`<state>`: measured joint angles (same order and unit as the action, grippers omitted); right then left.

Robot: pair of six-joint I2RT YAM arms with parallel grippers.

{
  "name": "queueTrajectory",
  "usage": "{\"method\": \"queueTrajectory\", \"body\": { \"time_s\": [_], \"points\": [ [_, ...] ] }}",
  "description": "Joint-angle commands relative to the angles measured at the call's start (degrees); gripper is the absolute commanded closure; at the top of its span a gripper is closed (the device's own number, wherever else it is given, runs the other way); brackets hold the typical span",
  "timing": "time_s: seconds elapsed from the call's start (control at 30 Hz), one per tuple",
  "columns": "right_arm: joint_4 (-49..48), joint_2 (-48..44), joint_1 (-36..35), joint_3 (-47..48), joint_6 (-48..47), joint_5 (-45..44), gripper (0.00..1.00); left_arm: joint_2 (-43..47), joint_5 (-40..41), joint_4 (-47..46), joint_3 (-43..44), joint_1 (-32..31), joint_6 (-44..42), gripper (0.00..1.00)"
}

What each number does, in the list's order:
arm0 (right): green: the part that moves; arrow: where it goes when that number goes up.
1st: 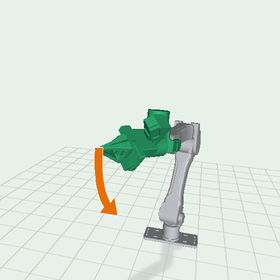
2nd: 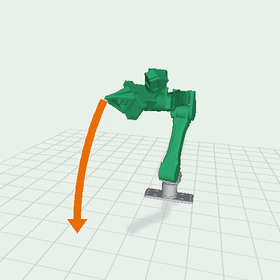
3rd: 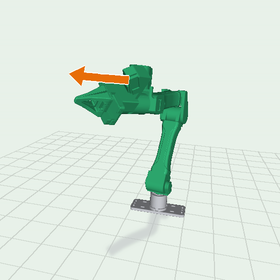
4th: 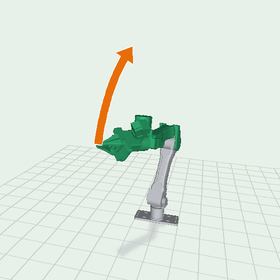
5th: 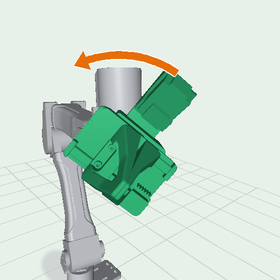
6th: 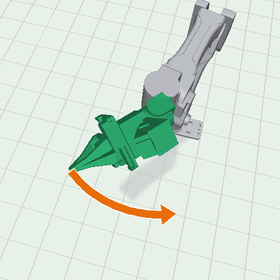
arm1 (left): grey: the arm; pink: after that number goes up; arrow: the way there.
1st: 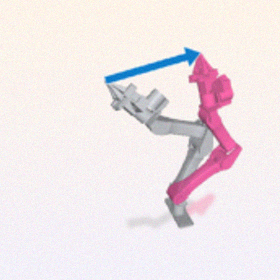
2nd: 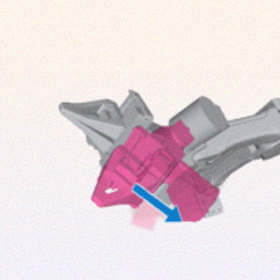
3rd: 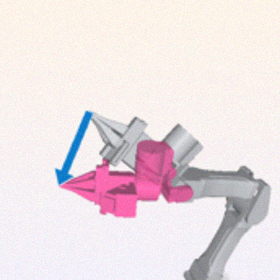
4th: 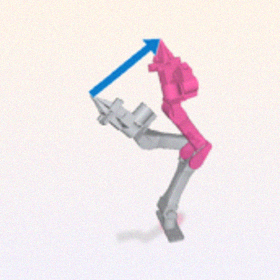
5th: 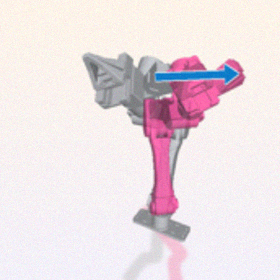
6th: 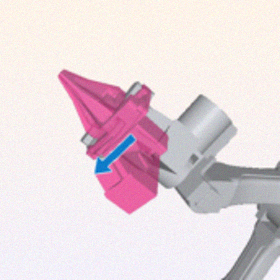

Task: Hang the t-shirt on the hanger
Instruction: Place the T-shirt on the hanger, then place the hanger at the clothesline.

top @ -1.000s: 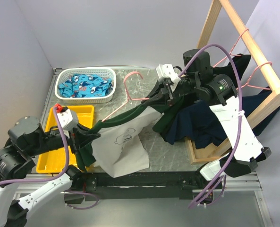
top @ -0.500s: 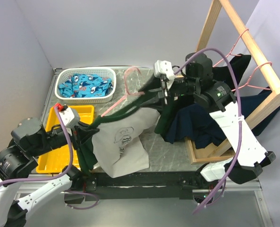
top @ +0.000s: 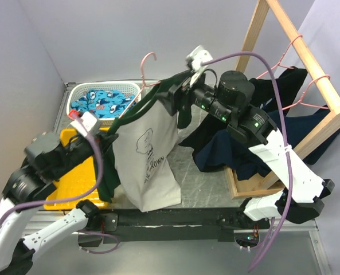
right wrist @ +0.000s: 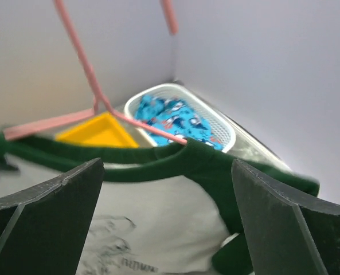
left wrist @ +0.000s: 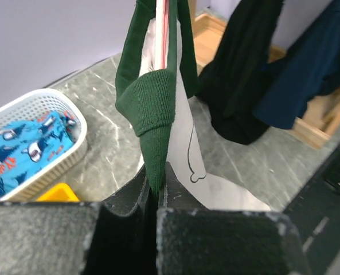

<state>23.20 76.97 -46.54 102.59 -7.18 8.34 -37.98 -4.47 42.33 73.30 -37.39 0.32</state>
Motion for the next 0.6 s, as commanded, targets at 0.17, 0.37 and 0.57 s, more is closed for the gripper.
{"method": "queueTrajectory", "body": {
  "time_s": [0.17,0.37,0.57],
  "points": [
    [-10.63,-12.18,-1.27,-9.94,17.27,-24.85,0.0,-14.57,-2.01,-15.51,10.1,2.13,-7.26,0.99],
    [-10.28,-16.58,-1.79,-16.0,21.49,-27.4,0.0,-24.68,-31.01,-21.4,16.52,20.76,-3.48,0.99],
    [-8.97,-19.84,-2.94,-23.74,24.84,-26.71,0.0,-39.42,-46.39,-21.32,29.86,24.55,-3.48,0.99]
  ]
}}
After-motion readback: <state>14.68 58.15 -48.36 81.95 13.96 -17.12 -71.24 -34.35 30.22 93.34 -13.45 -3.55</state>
